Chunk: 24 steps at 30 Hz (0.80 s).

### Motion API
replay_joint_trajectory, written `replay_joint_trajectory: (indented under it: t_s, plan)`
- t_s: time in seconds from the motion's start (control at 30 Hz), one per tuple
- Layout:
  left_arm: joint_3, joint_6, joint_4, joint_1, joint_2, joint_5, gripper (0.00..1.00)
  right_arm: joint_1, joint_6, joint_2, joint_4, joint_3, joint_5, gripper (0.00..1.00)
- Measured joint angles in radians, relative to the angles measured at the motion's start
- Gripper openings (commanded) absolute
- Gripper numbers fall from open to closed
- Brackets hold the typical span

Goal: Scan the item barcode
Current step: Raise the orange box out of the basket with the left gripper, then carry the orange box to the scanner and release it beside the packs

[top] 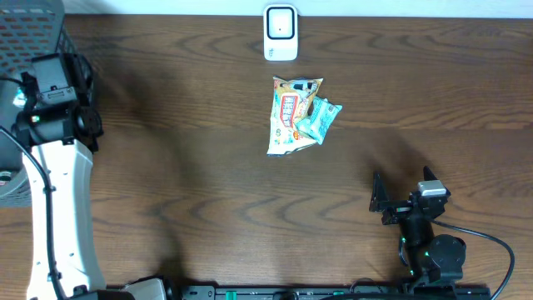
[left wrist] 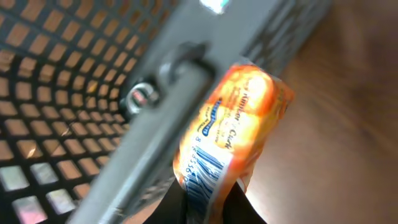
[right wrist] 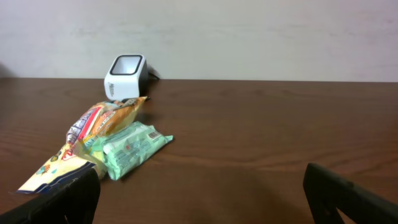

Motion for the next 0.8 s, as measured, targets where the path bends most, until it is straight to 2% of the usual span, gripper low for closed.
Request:
replay_joint_trajectory:
  t_s: [0.17,0.27,0.4,0.63,0.8]
  plan:
    - [0.0,-0.002,0.078,-0.076,-0.099,0.106,0.07,0.0,0.0,0.0,0.0,0.0,0.0,0.99]
    - [0.0,-0.006,0.14,-0.134,-0.189,0.244,0.07,0.0,0.0,0.0,0.0,0.0,0.0,0.99]
    - [0.0,-0.058,0.2,-0.188,-0.226,0.426,0.07,0.0,0.0,0.0,0.0,0.0,0.0,0.99]
    - [0.0,-0.292,0.221,-0.283,-0.097,0.558,0.08,0.0,0.0,0.0,0.0,0.0,0.0,0.99]
    - [0.0,-0.38,0.266,-0.372,0.053,0.608,0.08,0.0,0.0,0.0,0.0,0.0,0.0,0.99]
